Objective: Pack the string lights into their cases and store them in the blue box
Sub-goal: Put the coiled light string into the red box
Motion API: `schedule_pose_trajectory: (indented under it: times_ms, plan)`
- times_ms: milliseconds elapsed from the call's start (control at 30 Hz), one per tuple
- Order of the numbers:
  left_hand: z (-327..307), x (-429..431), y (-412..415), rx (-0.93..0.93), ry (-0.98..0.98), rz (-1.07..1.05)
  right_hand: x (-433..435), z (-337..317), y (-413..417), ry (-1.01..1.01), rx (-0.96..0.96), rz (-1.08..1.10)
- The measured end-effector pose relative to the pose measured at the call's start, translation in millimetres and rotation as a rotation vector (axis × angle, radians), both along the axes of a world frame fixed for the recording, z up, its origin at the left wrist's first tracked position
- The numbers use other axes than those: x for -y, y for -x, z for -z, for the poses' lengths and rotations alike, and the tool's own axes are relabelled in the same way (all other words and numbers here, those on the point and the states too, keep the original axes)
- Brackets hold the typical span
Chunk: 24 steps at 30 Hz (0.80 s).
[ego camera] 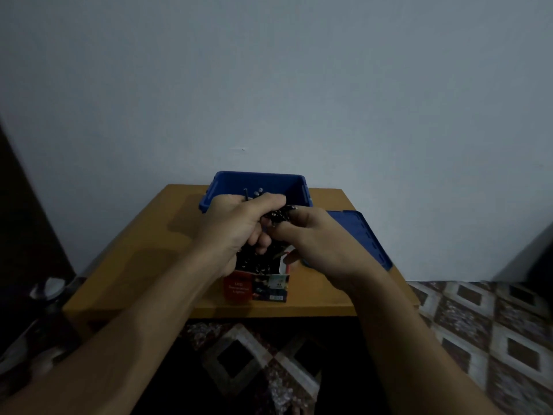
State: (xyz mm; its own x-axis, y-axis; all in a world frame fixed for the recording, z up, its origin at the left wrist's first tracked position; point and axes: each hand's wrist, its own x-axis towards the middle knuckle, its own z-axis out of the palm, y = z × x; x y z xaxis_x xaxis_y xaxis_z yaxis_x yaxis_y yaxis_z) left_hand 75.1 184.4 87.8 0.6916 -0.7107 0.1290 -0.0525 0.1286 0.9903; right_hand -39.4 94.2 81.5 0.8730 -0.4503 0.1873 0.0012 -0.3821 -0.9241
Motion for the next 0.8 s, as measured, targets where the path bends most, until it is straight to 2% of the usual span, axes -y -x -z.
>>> schedule_pose_trajectory:
  times_ms: [633,800]
  plan:
    - [28.7,26.4,-36.4,0.122,0.111,-0.040,34.9,12.7,-33.2,0.141,0.015,-0.017]
    - [36.8,34.3,-42.0,0.044,0.110,0.025,45.7,20.5,-35.8,0.197,-0.010,-0.011]
